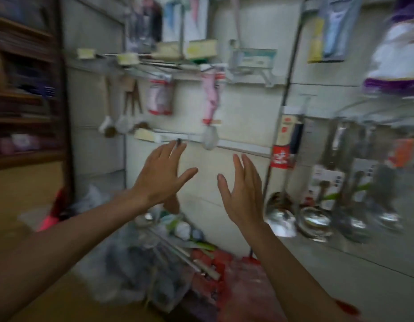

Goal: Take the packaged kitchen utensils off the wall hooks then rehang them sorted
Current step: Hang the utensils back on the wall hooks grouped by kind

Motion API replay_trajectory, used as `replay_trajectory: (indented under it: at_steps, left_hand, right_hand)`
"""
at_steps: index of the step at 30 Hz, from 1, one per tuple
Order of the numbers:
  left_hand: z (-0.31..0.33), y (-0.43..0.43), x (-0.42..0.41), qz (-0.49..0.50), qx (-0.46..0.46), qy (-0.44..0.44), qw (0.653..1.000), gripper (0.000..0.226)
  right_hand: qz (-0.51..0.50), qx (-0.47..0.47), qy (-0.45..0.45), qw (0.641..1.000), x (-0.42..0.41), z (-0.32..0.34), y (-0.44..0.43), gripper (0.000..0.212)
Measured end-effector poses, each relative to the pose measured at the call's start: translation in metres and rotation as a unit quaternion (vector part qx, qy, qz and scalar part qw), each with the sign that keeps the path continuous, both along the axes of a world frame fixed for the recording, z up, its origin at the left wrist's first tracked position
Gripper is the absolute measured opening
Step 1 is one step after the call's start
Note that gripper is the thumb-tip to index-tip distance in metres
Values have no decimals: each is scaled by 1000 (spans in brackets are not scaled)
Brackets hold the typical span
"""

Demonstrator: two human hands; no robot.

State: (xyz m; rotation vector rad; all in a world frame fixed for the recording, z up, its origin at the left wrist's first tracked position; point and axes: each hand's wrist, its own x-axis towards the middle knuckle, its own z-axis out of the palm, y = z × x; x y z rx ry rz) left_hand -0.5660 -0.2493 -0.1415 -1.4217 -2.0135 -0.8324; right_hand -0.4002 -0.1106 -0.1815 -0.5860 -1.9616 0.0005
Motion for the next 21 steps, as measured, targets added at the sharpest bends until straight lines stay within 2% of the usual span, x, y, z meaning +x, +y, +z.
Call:
replay_trajectory:
  at_steps: [9, 15, 21]
  left_hand:
    - [-19, -253, -157, 198, -2, 29, 980, 83]
    - [-39, -391, -217, 296, -17, 36, 954, 83]
    - [-77, -489, -264, 348, -20, -6, 937, 84]
  right_hand:
    - [183, 41, -48, 981, -223, -8, -209, 68]
    - [260, 55, -68, 962, -315, -27, -335, 68]
    - [328, 49, -104, 938, -396, -66, -431, 69]
